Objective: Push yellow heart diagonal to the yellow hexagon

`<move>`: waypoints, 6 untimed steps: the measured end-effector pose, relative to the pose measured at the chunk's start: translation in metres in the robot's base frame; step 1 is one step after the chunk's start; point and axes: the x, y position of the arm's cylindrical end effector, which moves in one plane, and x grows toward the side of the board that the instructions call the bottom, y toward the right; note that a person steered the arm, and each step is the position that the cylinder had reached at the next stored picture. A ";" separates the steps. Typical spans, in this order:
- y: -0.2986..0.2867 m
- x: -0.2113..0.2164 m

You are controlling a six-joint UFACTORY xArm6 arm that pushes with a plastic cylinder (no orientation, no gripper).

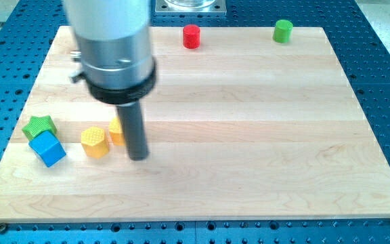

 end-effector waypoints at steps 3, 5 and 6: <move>-0.022 -0.089; -0.070 -0.092; -0.069 -0.094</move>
